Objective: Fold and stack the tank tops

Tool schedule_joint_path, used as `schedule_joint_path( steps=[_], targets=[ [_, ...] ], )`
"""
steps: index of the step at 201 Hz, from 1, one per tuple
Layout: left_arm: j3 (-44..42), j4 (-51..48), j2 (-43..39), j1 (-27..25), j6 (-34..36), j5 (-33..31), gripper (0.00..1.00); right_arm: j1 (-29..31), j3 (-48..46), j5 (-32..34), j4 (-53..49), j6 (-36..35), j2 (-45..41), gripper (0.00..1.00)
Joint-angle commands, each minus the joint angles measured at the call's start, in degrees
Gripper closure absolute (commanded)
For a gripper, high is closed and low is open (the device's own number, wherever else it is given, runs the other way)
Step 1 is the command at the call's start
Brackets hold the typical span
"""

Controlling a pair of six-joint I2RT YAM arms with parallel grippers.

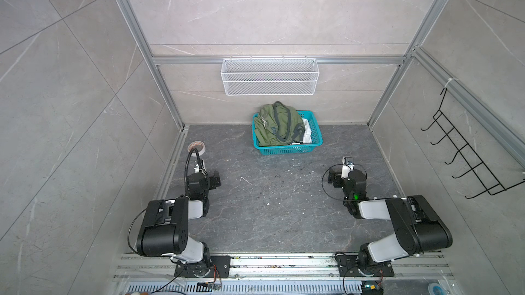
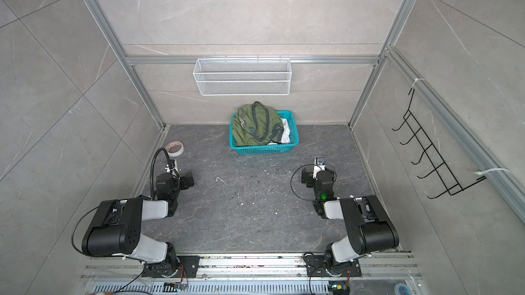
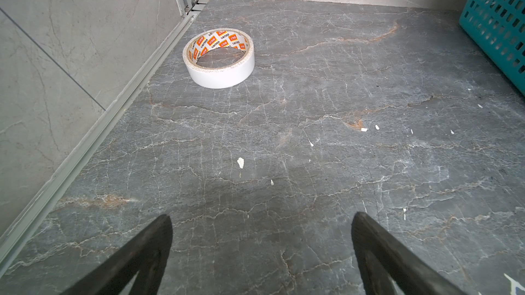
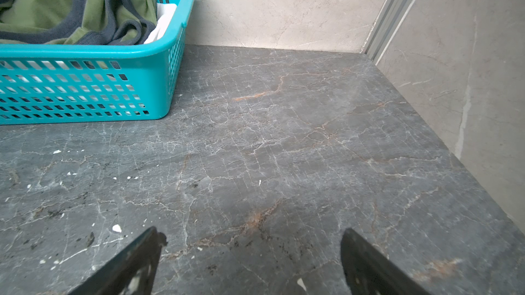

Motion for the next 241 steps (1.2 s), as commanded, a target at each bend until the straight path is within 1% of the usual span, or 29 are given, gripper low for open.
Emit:
schedule_joint_path(
  steps=[1, 15, 32, 44, 51, 58, 69, 77, 85, 97, 111, 123, 130, 140, 146, 155, 162, 170, 187, 208, 220, 241],
  targets=[
    [0.45, 2.32, -0.19, -0.28, -0.59, -0.65, 0.0, -0.19, 0.85, -0.57, -0.2, 1.0, -0.14, 0.01],
    [0.04, 2.84, -0.43, -1.17, 0.92, 0.68, 0.0, -0.17, 0.66, -0.69, 0.03, 0.97, -0.23, 0.01],
    [-1.5, 5.35, -1.08, -2.12, 2.13, 0.63, 0.0, -0.06, -1.34, -4.95, 3.61, -0.94, -0.8, 0.01],
    [-2.2, 4.83, -3.49, -2.89, 2.36, -1.45, 0.0, 0.1, -3.87, -5.51, 6.26, -1.53, -3.04, 0.01],
    [-2.15, 3.51, -5.6, -3.86, 2.36, -4.54, 0.0, 0.37, -4.92, -5.27, 6.46, -1.87, -5.33, 0.01],
    [-1.04, -0.88, -8.37, -5.21, 2.32, -7.51, 0.0, 0.96, -5.28, -4.92, 4.27, -2.6, -8.38, 0.01],
    [1.86, -10.62, -13.7, -6.5, 2.57, -8.01, 0.0, 2.03, -4.97, -4.57, -1.02, -2.98, -14.3, 0.01],
    [3.97, -17.34, -17.67, -7.51, 2.54, -7.77, 0.0, 2.75, -4.47, -5.97, -8.06, -2.13, -21.4, 0.01],
    [5.95, -23.34, -21.98, -8.45, 1.31, -7.72, 0.0, 2.93, -3.05, -9.1, -16.82, -1.59, -28.24, 0.01],
    [8.9, -30.94, -27.69, -9.09, -4.17, -8.13, 0.0, 3.21, -0.16, -12.59, -27.03, 0.58, -36.55, 0.01],
    [13.18, -40.64, -32.73, -9.09, -14.76, -9.41, 0.0, 3.23, 3.35, -16.48, -35.85, 2.36, -43.44, 0.01],
    [16.96, -49.12, -35.2, -9.02, -23.46, -10.53, 0.0, 3.24, 6.72, -17.47, -42.23, 4.36, -47.64, 0.01],
    [18.96, -53.5, -36.15, -9.05, -26.6, -10.05, 0.0, 3.21, 8.68, -16.4, -45.74, 6.54, -49.8, 0.01],
    [21.2, -57.97, -37.22, -8.99, -29.6, -8.48, 0.0, 3.2, 11.39, -13.08, -50.76, 10.75, -52.12, 0.01],
    [22.25, -61.25, -37.78, -9.0, -32.48, -7.71, 0.0, 3.23, 13.22, -10.38, -54.17, 14.53, -53.02, 0.01],
    [23.02, -65.83, -38.58, -8.89, -36.33, -6.21, 0.0, 3.23, 16.93, -6.02, -62.07, 20.52, -53.58, 0.01],
    [22.82, -66.79, -39.32, -8.83, -36.7, -4.3, 0.0, 3.21, 20.01, -4.34, -68.29, 22.42, -53.54, 0.01],
    [21.96, -65.8, -39.88, -8.78, -36.31, -1.15, 0.0, 3.21, 21.73, -4.15, -72.36, 22.61, -53.59, 0.01],
    [20.54, -63.3, -39.74, -8.82, -35.31, 7.13, 0.0, 3.23, 21.28, -4.45, -74.57, 25.56, -54.28, 0.01],
    [20.72, -61.49, -36.32, -9.37, -35.01, 15.47, 0.0, 3.18, 20.36, -8.12, -74.83, 25.91, -54.35, 0.0],
    [21.95, -61.04, -33.27, -10.99, -35.15, 17.01, 0.0, 3.18, 20.67, -9.05, -75.53, 26.11, -53.81, 0.0],
    [26.16, -60.11, -26.37, -17.21, -34.27, 13.98, 0.0, 3.21, 21.76, -10.92, -76.42, 26.81, -52.61, 0.01]
  ],
)
